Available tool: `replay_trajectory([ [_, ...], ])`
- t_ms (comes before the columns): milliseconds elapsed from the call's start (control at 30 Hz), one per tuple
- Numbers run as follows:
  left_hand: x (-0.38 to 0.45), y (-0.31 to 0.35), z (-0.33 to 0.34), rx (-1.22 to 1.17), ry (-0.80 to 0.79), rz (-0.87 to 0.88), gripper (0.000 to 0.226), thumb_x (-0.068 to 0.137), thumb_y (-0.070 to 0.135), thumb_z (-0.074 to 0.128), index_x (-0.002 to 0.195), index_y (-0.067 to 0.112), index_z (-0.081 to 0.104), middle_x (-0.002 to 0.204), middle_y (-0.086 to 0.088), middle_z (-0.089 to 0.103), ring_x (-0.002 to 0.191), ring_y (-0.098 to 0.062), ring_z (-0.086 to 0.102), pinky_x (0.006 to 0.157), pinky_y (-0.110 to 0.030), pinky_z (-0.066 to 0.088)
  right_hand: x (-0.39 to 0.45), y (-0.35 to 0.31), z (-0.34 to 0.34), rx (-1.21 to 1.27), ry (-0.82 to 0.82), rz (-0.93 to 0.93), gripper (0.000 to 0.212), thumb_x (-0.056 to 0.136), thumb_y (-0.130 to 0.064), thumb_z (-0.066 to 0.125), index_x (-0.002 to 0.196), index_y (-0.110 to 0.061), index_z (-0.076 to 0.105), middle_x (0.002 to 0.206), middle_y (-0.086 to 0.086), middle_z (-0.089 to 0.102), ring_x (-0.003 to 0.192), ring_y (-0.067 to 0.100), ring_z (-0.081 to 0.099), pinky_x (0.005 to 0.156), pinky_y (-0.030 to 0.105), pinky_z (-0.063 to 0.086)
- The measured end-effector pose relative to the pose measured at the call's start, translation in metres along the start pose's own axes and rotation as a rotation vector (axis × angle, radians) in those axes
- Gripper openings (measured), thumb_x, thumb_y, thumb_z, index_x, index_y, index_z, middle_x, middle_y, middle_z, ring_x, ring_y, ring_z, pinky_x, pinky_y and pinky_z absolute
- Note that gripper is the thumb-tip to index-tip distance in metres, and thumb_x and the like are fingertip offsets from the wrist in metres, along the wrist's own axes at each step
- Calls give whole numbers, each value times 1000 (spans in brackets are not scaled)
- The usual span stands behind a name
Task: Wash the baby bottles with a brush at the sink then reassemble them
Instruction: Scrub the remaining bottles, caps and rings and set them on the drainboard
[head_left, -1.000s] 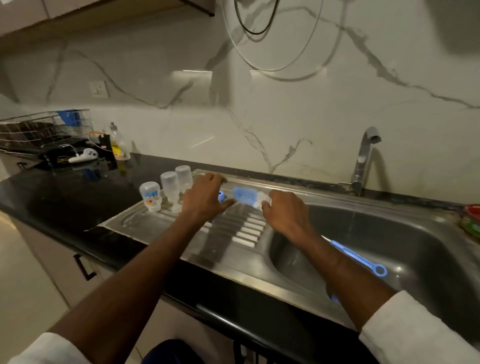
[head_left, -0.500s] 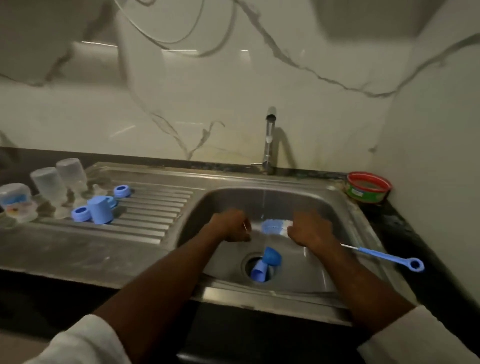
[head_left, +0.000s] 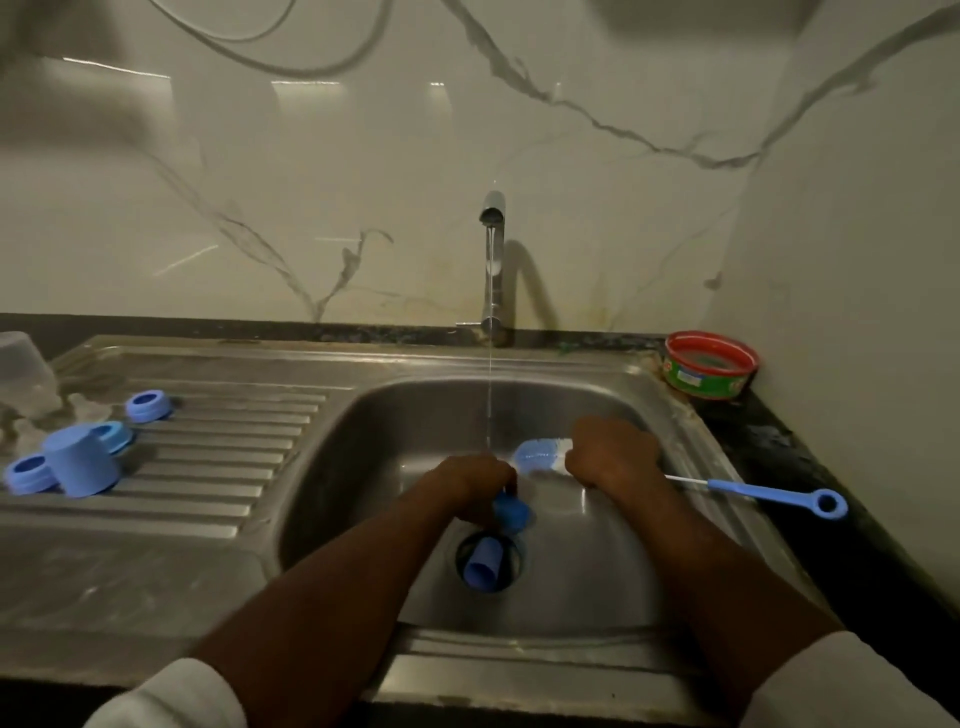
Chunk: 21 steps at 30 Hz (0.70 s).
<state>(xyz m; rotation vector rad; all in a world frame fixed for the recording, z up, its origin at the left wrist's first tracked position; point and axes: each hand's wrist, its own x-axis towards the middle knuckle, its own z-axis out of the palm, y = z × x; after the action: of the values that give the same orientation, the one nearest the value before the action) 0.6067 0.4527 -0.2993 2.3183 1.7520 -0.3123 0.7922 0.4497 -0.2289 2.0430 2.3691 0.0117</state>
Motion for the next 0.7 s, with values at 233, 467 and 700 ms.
replay_trajectory([
  [233, -11, -29, -21, -721, 735, -176, 51, 80, 48, 82, 117, 16, 67, 105, 4, 66, 94, -9, 64, 76, -16, 46, -7, 4, -6, 28, 38, 27, 31, 97, -29, 59, 126, -22, 65, 130, 3, 64, 117, 24, 62, 94, 37, 51],
  [467, 9, -8, -48, -944, 975, -167, 52, 79, 29, 86, 122, 16, 59, 109, 8, 60, 102, -11, 64, 85, -22, 52, -11, 0, -10, 61, 38, -10, 32, 97, -33, 58, 128, -26, 63, 133, 2, 63, 121, 23, 61, 95, 38, 49],
  [700, 15, -22, -27, -814, 929, -141, 48, 84, 33, 81, 126, 23, 59, 121, 5, 65, 109, -5, 61, 86, -15, 47, -10, -2, -7, 60, 34, -21, 37, 97, -36, 61, 132, -25, 60, 135, 3, 61, 122, 23, 59, 96, 38, 47],
])
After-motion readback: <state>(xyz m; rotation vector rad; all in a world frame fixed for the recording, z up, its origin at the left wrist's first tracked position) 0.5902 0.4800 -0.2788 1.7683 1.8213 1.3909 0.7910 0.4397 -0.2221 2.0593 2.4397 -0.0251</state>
